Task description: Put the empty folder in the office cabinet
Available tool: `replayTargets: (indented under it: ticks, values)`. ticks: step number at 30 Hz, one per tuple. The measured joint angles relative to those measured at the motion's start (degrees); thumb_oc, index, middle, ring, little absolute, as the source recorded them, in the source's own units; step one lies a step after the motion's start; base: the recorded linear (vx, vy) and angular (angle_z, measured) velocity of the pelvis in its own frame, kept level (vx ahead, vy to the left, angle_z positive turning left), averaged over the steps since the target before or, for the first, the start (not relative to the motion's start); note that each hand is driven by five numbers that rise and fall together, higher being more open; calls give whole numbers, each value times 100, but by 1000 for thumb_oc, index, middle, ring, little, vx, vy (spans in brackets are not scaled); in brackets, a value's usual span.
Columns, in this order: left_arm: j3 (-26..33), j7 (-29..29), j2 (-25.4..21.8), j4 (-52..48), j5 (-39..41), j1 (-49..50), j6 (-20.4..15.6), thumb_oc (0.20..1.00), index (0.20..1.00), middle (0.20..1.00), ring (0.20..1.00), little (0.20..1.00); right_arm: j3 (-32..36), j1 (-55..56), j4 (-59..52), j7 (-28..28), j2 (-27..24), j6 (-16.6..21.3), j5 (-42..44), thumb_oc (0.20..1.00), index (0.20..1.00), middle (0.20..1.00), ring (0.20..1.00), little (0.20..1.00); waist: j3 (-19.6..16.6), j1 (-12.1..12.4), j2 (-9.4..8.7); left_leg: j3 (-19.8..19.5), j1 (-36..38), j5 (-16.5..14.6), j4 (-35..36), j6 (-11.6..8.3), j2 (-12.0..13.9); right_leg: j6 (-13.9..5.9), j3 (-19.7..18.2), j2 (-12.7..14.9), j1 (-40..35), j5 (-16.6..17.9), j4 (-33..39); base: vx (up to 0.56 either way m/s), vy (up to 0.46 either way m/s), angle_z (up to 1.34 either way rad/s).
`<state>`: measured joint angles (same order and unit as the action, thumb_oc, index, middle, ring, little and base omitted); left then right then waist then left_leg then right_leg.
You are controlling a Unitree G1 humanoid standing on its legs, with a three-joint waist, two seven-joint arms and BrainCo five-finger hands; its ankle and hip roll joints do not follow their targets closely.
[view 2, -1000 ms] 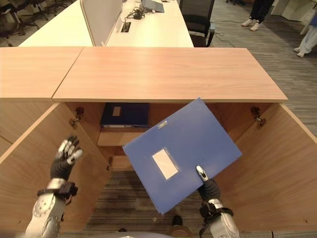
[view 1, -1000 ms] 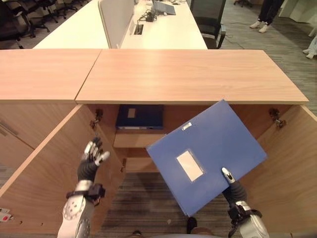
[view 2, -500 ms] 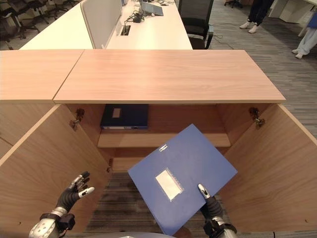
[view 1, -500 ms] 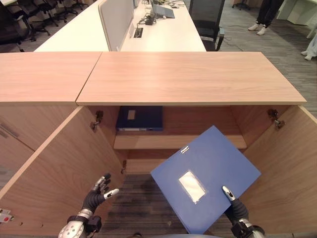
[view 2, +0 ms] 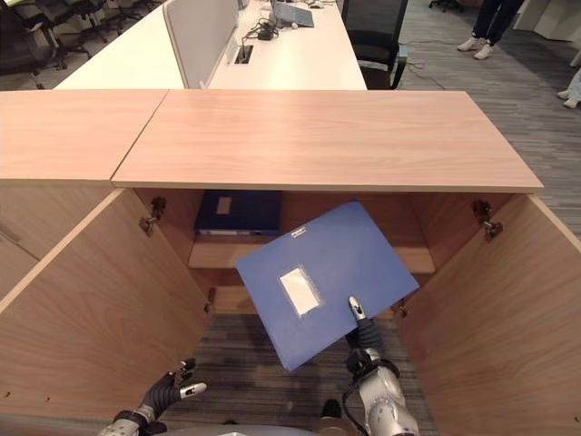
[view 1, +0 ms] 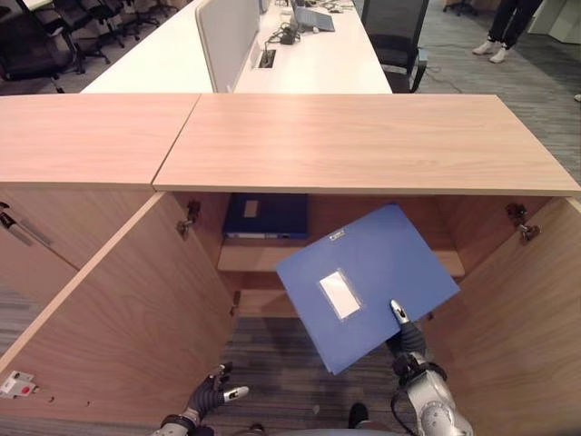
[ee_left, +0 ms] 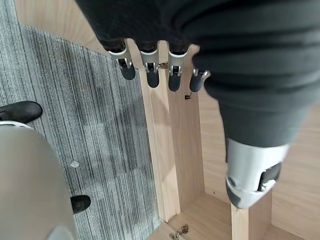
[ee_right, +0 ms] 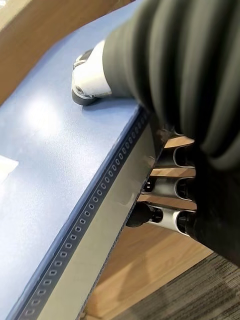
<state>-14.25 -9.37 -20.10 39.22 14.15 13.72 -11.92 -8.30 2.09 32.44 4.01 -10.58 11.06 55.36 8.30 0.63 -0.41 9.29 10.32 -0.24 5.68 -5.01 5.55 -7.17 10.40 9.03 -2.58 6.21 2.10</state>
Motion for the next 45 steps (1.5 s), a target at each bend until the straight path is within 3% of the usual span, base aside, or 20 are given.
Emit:
replayTargets:
  ticks: [3, 5, 7, 8, 10, 13, 15, 17, 18, 19, 20, 21, 23, 25, 32, 34, 37, 39, 42, 45]
  values:
    - [-152, -5, -38, 102, -7, -173, 10, 1000, 1000, 1000, 1000, 1000, 57, -354, 162, -183, 18, 118, 208, 200, 200, 200, 200, 200, 85, 2, -23, -10, -5, -16, 0, 81, -66, -100, -20, 114, 191, -128, -414, 1, 56, 3]
    - [-164, 3, -21, 109, -103, -304, 3, 1000, 1000, 1000, 1000, 1000, 236, -653, 337, -265, 38, 263, 212, 200, 200, 200, 200, 200, 269, 3, 99, -58, 14, -70, -64, 181, -34, -232, -51, 169, 737, -97, -1583, -24, -7, -2]
    - [-163, 6, -28, 116, -115, -339, -5, 1000, 1000, 1000, 1000, 1000, 355, -950, 440, -411, 64, 295, 290, 200, 200, 200, 200, 200, 462, 39, 242, 6, -1, -126, -240, 278, 80, -696, -70, 219, 1268, 294, -2513, 110, -12, -16]
    - [-165, 7, -32, 131, -117, -347, -2, 1000, 1000, 1000, 1000, 1000, 426, -1011, 451, -447, 95, 370, 392, 200, 200, 200, 200, 200, 525, 70, 294, -8, -1, -176, -327, 344, 121, -762, -92, 233, 1422, 527, -2784, 250, -10, 0]
    - [-141, 15, -88, 132, -117, -298, -3, 1000, 1000, 1000, 1000, 1000, 491, -1027, 444, -521, 142, 445, 501, 200, 200, 200, 200, 200, 540, 165, 334, -87, 97, -217, -321, 380, 127, -788, -25, 350, 1614, 262, -3243, 280, -25, 21]
    - [-143, 16, -154, 217, -115, -247, 12, 1000, 1000, 1000, 1000, 1000, 680, -1138, 404, -553, 185, 496, 610, 200, 200, 200, 200, 200, 488, 180, 225, -339, 87, -231, -211, 379, -4, -736, -27, 521, 1488, -123, -2201, 224, -92, 41]
    - [-130, 13, -140, 268, -105, -285, 14, 1000, 1000, 1000, 1000, 1000, 903, -1211, 402, -633, 185, 613, 672, 200, 200, 200, 200, 200, 467, 147, 185, -552, 86, -211, -173, 397, -48, -762, -248, 550, 1267, -95, -721, 192, -111, 58]
    - [-112, 13, -216, 332, -99, -251, 10, 1000, 1000, 1000, 1000, 1000, 1052, -1114, 561, -689, 221, 726, 866, 200, 200, 200, 200, 200, 408, 103, 81, -868, 277, -295, 1, 237, -33, -745, -511, 591, 986, -120, -100, 249, -164, 84]
    - [-82, 24, -235, 383, -95, -236, 13, 1000, 1000, 1000, 1000, 1000, 1153, -1105, 711, -723, 206, 728, 894, 200, 200, 200, 200, 200, 345, 99, 3, -1020, 332, -374, 5, 83, 19, -554, -766, 530, 762, 41, 30, 236, -172, 99]
    - [-102, 26, -120, 403, -95, -279, 27, 1000, 1000, 1000, 1000, 1000, 1378, -1098, 825, -763, 102, 730, 903, 200, 200, 200, 200, 200, 308, 37, 220, -1251, 362, -435, 5, 86, 271, -490, -916, 241, 596, 245, -9, 164, -155, 110]
    - [-123, 14, 0, 357, -94, -254, 2, 1000, 1000, 1000, 1000, 1000, 1561, -1063, 840, -841, -40, 739, 999, 200, 200, 200, 200, 200, 259, -34, 366, -1397, 375, -414, -1, 57, 451, -296, -972, -3, 456, 203, 15, 193, -165, 85]
    - [-146, -5, 74, 294, -95, -247, -13, 1000, 1000, 1000, 1000, 1000, 1672, -1091, 840, -876, -153, 764, 1076, 200, 200, 200, 200, 200, 234, 27, 458, -1428, 428, -339, 0, -49, 462, -104, -940, -93, 418, 251, 40, 129, -126, 42]
    - [-140, -12, 254, 206, -82, -133, -24, 1000, 1000, 1000, 1000, 1000, 1859, -1174, 811, -908, -479, 994, 1158, 200, 200, 200, 200, 200, 150, -41, 607, -1264, 389, -73, -72, -142, 501, 25, -716, -174, 276, 259, 123, 148, -195, 28]
    - [-120, -16, 243, 112, -12, -173, -26, 1000, 1000, 1000, 1000, 1000, 2036, -1242, 811, -928, -663, 1138, 1295, 200, 200, 200, 200, 200, 132, -50, 616, -1322, 316, 112, -95, -347, 575, 52, -576, -249, 149, 220, 278, 135, -241, 32]
    - [-109, -14, 186, 133, 131, -297, 7, 1000, 1000, 1000, 1000, 1000, 2319, -1387, 843, -1076, -688, 1348, 1617, 200, 200, 200, 200, 200, 61, -83, 613, -1671, 22, 145, -178, -446, 814, 135, -105, -408, 129, 57, 295, 56, -185, 33]
    - [-123, -16, 181, 147, 135, -253, 22, 1000, 1000, 1000, 1000, 1000, 2337, -1544, 925, -1098, -698, 1349, 1757, 200, 200, 200, 200, 200, 7, 28, 718, -1670, -69, 166, -229, -493, 912, 190, 32, -493, 112, 4, 292, 81, -262, 46]
    - [-157, -9, 135, 373, 177, -400, 61, 1000, 1000, 1000, 1000, 1000, 2553, -1644, 1148, -1175, -697, 1387, 1885, 200, 200, 200, 200, 200, -7, 182, 617, -1917, -724, 183, -1389, -594, 787, 311, 299, -455, -70, -83, 330, 60, -144, 47]
    - [-160, -10, 165, 403, 177, -274, 70, 1000, 1000, 1000, 1000, 1000, 2558, -1654, 1146, -1182, -707, 1397, 1886, 200, 200, 200, 200, 200, -12, 182, 596, -1870, -731, 275, -1473, -749, 801, 346, 325, -458, -108, -109, 332, 35, -7, 18]
    - [-276, -16, 175, 402, 173, -218, 96, 1000, 1000, 1000, 1000, 1000, 2564, -1656, 1163, -1208, -826, 1469, 1924, 200, 200, 200, 200, 200, -9, 148, 670, -1603, -808, 266, -1594, -750, 768, 359, 318, -419, -103, -117, 332, 20, 17, -1]
    - [-351, 3, 178, 419, 169, -280, 92, 1000, 1000, 1000, 1000, 1000, 2593, -1655, 1162, -1317, -876, 1524, 2001, 200, 200, 200, 200, 200, -4, -23, 685, -1527, -770, -148, -887, -334, 438, 313, 257, -346, 158, -85, 331, 97, 48, -8]
